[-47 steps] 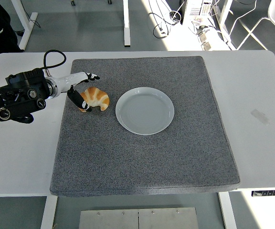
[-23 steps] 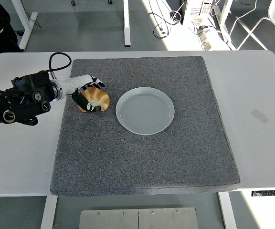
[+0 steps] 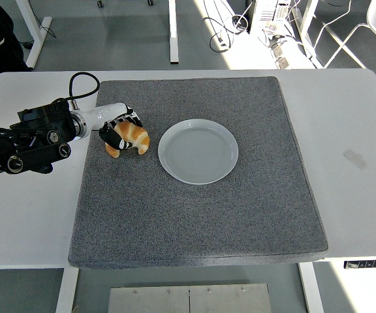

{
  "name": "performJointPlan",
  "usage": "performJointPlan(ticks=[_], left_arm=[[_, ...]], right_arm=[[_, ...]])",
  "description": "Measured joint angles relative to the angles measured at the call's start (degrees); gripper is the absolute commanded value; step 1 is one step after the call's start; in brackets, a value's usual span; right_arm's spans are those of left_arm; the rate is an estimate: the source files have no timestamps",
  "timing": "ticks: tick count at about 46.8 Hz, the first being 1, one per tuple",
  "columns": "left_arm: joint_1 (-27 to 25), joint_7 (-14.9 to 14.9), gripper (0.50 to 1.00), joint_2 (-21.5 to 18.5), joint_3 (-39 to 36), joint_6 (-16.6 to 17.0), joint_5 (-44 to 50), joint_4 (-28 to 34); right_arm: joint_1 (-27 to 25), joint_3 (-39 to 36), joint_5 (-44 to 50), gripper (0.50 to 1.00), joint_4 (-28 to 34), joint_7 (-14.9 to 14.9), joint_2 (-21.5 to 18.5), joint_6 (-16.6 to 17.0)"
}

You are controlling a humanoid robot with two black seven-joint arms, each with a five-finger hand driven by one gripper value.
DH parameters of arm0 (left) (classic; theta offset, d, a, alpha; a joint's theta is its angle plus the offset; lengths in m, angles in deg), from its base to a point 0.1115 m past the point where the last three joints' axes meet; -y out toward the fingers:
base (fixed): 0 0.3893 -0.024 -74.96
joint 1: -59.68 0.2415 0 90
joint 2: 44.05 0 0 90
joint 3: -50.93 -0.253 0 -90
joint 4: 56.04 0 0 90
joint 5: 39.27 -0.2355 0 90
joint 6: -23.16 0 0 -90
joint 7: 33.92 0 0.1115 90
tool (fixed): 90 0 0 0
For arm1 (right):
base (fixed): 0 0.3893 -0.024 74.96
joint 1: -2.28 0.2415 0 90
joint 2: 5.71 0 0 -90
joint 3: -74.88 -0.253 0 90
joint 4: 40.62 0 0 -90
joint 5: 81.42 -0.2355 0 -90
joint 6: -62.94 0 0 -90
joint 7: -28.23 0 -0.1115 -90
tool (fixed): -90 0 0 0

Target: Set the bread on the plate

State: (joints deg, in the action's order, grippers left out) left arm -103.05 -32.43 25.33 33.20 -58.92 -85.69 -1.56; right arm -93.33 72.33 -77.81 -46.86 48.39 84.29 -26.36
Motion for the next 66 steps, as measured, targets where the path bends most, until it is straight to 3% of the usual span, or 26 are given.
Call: performJointPlan(ticks=[9, 66], left_arm=[[-0.1, -0.01, 0.5, -0.34, 0.14, -0.03, -0.06, 0.04], [-7.34, -0.28, 0.5, -4.61, 8.7, -2.12, 0.11, 5.26]], right_arm=[[0.03, 0.0, 0.0, 1.0, 0.0, 0.0, 0.0, 0.0], [0.04, 0.0, 0.0, 1.0, 0.0, 0.01, 0.0, 0.0]])
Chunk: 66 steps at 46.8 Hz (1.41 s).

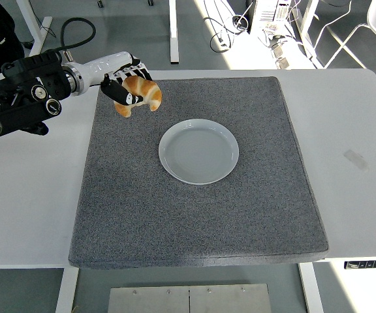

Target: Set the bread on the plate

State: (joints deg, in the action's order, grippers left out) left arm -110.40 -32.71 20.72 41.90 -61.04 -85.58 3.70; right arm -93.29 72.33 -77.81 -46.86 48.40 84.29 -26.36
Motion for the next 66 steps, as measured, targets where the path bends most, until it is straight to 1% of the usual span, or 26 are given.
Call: performJointPlan(ticks=[8, 20, 31, 46, 55, 66], left_arm=[[-0.42, 0.1, 0.5, 1.17, 0.0, 0.0, -0.09, 0.03], [0.33, 0.36, 0.5, 7.85, -0.04, 0.17, -0.36, -0.36], [0.83, 0.45, 0.5, 11.6, -0.1, 0.44, -2.15, -1.38], [4.38, 0.33, 0.5, 17.45, -0.64, 0.46, -3.55, -7.61], [5.52, 0.28, 0.5, 19.61, -0.75, 0.45, -3.96, -9.32], [6.58, 0.28, 0.5, 20.2, -1.04, 0.44, -4.96, -9.72]], right_arm=[[-0.04, 0.0, 0.0, 1.0, 0.0, 0.0, 0.0, 0.0], [-0.06, 0.0, 0.0, 1.0, 0.0, -0.02, 0.0, 0.0], [-0.02, 0.0, 0.0, 1.0, 0.0, 0.0, 0.0, 0.0], [-0.02, 0.0, 0.0, 1.0, 0.0, 0.01, 0.0, 0.0], [-0.01, 0.0, 0.0, 1.0, 0.0, -0.03, 0.0, 0.0], [0.0, 0.0, 0.0, 1.0, 0.0, 0.0, 0.0, 0.0]])
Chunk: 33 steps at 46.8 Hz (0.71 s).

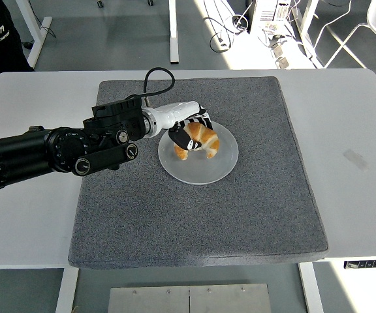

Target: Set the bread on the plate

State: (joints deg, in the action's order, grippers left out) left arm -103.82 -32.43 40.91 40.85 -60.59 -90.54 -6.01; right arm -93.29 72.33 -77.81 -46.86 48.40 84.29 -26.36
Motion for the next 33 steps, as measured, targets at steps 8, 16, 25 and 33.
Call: performJointPlan(ticks=[8, 16, 25, 33], left_arm=[[0.27, 0.0, 0.511, 0.2, -0.77, 0.0, -0.12, -0.96], [0.67, -0.03, 0.808, 0.13, -0.92, -0.05, -0.13, -1.15], [0.73, -0.86, 0.924, 0.03, -0.76, -0.14, 0.1, -1.12], [0.63, -0.97, 0.946, -0.06, -0.39, -0.44, 0.28, -0.98]], right_arm=[[-0.02, 0.0, 0.0, 1.0, 0.0, 0.01, 0.0, 0.0], [-0.05, 0.0, 0.0, 1.0, 0.0, 0.01, 0.0, 0.0], [-0.05, 0.0, 0.0, 1.0, 0.0, 0.01, 0.0, 0.0], [-0.02, 0.0, 0.0, 1.0, 0.0, 0.01, 0.0, 0.0]])
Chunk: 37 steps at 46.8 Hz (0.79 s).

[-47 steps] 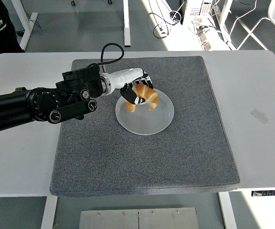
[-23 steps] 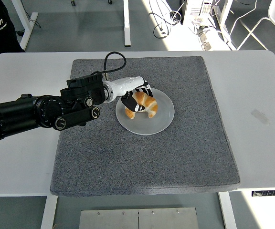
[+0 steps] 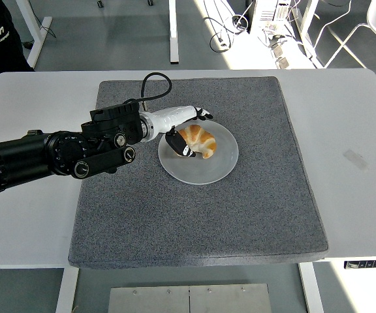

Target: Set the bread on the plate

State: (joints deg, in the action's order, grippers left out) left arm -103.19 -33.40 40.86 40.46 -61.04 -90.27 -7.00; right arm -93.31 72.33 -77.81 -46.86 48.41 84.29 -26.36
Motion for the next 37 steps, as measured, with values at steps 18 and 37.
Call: performJointPlan(ticks=[18, 37], left_arm=[[0.55, -3.57, 0.948, -2.71, 12.75, 0.14, 5.76, -0.02], [3.61, -7.64, 0.948, -5.71, 19.07, 2.09, 20.75, -2.13]], right_arm=[[0.01, 0.0, 0.0, 1.0, 0.0, 0.01, 0.0, 0.0], [-0.03, 0.0, 0.0, 1.0, 0.0, -0.03, 0.0, 0.0]])
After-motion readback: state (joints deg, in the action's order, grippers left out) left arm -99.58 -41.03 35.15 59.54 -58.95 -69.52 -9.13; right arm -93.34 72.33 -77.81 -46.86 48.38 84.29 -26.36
